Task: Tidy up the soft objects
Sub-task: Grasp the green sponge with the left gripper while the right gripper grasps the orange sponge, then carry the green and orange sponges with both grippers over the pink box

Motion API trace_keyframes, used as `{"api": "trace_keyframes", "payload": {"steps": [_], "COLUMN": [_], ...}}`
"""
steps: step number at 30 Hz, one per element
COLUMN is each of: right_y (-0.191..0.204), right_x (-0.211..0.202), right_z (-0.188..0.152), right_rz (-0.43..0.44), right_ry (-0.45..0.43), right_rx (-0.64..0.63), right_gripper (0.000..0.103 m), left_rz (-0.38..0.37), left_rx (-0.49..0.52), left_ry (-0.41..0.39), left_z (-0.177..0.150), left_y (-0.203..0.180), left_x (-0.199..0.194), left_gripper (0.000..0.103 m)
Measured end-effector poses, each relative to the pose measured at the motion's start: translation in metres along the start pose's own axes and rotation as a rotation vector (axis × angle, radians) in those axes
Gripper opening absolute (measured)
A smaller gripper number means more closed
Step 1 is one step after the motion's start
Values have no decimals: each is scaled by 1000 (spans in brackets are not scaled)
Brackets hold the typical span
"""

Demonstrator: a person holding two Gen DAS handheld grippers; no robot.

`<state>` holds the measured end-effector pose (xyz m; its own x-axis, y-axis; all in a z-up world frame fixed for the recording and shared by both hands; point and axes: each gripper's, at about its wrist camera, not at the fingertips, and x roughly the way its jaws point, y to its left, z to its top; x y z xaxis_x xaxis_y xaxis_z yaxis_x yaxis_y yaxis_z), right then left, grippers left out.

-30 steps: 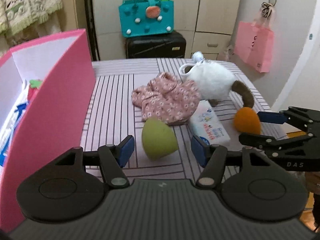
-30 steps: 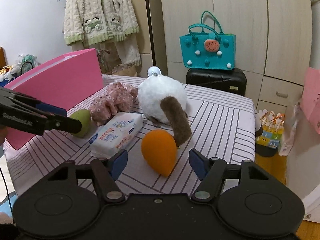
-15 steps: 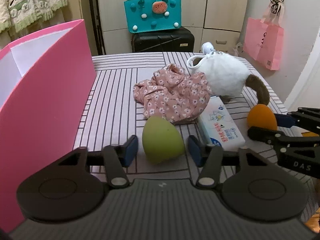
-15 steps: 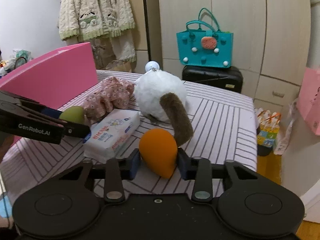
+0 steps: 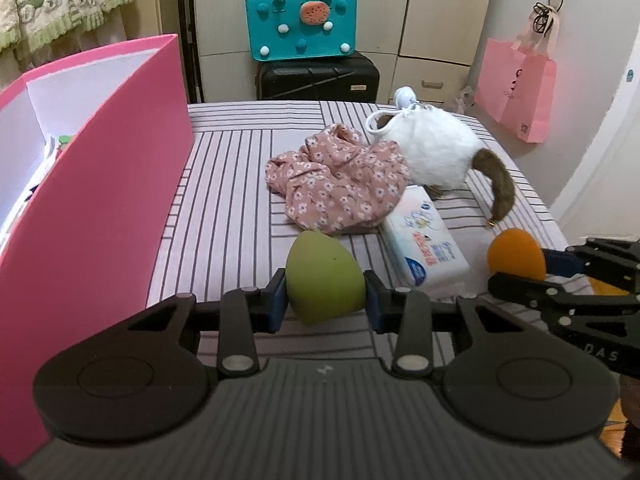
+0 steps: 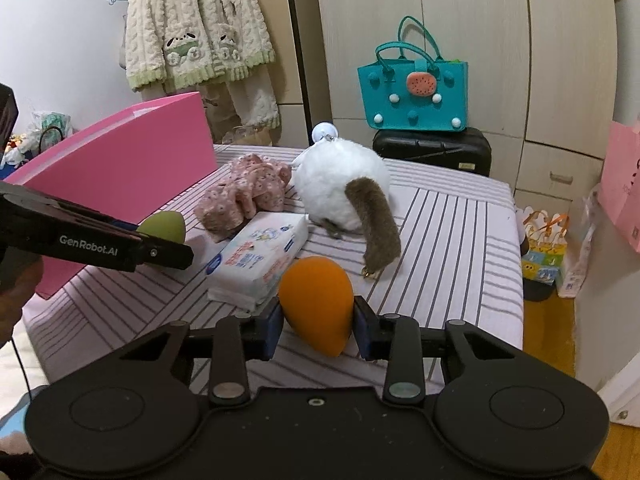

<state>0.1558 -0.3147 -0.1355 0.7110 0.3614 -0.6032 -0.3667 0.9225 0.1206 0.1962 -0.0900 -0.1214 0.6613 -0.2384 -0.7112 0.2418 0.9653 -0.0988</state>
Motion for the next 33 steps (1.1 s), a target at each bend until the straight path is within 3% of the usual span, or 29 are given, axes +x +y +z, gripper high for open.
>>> {"api": "trace_keyframes", "payload": {"steps": [13, 19, 26, 33], "right_y": [16, 21, 40, 59], "right_x": [-24, -36, -58, -74], "right_z": [-5, -13, -9, 3], "right_rz": [61, 188, 216, 270], "right_ry": [82, 170, 198, 225], "right_rx": [50, 107, 67, 6], "right_gripper": [42, 42, 42, 42], "left_rz": [-127, -173, -293, -304], "left_rx": [8, 103, 132, 149], "left_ry": [92, 161, 273, 290], "left_z": [-13, -19, -25, -23], "left_y": [0, -6, -5, 3], "left_x": [-35, -56, -83, -116], "left_gripper": [38, 38, 38, 38]}}
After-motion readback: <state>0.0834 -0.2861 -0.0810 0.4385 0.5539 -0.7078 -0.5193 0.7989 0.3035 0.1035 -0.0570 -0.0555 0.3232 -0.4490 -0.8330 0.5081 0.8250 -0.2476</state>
